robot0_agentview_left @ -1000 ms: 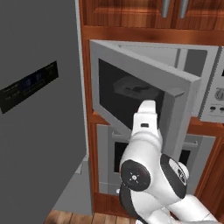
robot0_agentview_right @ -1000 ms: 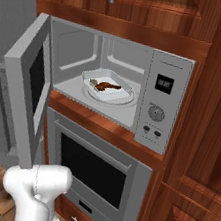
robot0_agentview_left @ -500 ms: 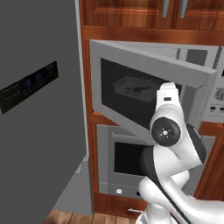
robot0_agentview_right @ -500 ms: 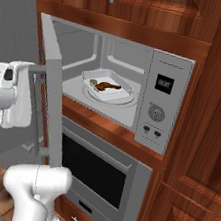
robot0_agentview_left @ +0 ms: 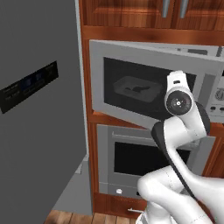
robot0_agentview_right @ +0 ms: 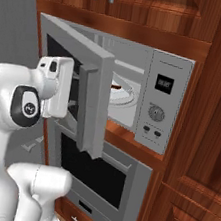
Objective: Place the tupperware containing the chicken drumstick and garlic meal in the microwave. Close the microwave door and press the start button to reheat the meal.
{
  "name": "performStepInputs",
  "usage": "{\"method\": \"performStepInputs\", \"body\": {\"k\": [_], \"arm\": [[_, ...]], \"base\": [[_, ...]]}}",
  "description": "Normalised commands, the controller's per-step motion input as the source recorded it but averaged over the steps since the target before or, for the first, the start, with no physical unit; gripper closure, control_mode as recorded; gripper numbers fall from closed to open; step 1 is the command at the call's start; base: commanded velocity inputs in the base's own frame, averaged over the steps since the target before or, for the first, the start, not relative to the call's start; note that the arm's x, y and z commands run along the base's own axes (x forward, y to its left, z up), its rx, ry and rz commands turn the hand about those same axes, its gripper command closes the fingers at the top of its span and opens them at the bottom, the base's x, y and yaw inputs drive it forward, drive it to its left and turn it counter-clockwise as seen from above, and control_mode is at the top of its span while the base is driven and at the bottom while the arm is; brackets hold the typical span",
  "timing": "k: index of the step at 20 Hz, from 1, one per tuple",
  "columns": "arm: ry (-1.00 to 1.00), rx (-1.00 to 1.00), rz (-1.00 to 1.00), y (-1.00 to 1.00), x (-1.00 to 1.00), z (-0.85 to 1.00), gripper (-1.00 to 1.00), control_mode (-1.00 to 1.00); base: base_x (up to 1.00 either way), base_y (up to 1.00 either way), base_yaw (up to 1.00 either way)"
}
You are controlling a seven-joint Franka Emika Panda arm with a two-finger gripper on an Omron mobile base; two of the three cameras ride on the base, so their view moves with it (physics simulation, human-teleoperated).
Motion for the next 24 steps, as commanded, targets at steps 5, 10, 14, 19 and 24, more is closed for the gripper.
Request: {"method": "performStepInputs", "body": {"k": [5,10,14,19,24], "arm": [[0.01,0.00,0.00,-0.43,0.80,0.00,-1.00,-1.00],[0.00,0.00,0.00,-0.35,0.81,0.00,-1.00,-1.00],[0.00,0.00,0.00,-0.26,0.76,0.02,-1.00,-1.00],[0.00,0.00,0.00,-0.19,0.75,0.05,-1.00,-1.00],[0.02,0.01,0.00,-0.25,0.34,0.00,-1.00,-1.00]], "base": [[0.00,0.00,0.00],[0.00,0.00,0.00],[0.00,0.00,0.00],[0.00,0.00,0.00],[0.00,0.00,0.00]]}}
